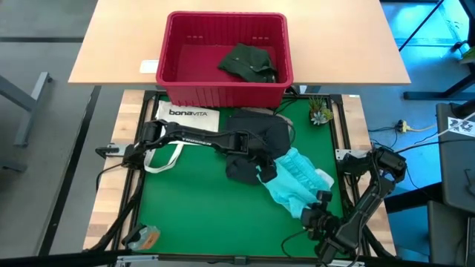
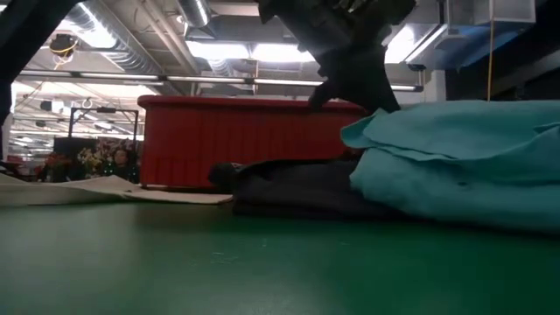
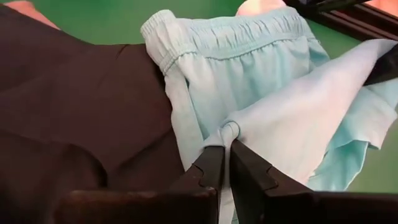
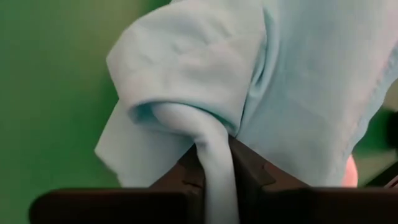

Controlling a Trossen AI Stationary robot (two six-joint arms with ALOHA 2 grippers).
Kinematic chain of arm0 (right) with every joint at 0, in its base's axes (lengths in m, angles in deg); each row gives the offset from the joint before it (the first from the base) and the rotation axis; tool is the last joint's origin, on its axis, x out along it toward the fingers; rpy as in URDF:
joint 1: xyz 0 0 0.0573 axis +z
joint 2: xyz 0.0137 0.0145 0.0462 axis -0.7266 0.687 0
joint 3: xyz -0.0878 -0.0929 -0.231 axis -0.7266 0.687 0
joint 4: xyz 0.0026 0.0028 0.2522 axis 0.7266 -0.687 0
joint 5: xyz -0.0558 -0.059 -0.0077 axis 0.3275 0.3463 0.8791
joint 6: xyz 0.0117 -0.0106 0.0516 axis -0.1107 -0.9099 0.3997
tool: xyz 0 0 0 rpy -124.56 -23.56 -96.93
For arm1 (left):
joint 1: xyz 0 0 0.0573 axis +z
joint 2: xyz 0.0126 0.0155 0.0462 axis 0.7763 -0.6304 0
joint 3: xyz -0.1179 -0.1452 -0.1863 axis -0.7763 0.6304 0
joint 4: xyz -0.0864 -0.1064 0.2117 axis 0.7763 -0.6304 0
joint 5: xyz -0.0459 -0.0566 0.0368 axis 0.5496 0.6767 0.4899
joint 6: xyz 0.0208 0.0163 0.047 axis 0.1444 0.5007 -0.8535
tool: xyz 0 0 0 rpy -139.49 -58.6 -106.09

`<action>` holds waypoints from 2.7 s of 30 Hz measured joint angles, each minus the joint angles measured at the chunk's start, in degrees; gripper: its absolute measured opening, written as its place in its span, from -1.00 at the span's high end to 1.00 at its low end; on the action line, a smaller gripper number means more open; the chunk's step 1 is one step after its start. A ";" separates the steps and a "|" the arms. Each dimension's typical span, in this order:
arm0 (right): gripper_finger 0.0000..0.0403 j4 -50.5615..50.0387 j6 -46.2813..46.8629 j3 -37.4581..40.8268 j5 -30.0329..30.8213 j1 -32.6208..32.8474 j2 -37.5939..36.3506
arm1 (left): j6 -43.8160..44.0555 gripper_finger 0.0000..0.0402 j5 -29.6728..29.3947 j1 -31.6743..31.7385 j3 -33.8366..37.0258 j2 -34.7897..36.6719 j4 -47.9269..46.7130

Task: Fold Laundry from Bin
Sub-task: Fold the light blue shorts from the red laundry bin

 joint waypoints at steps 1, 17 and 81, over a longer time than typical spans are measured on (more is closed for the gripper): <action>0.75 0.02 -0.03 0.00 -0.76 0.00 0.00 | -0.29 0.89 -0.06 -0.04 0.00 0.02 0.10; -0.03 -4.86 -0.75 0.00 -11.21 0.00 0.00 | -8.39 0.31 -2.77 0.02 0.00 0.04 0.21; -0.13 2.44 1.58 -7.30 -0.11 -1.04 8.52 | -58.97 0.27 -1.00 -9.42 0.02 -0.68 -4.08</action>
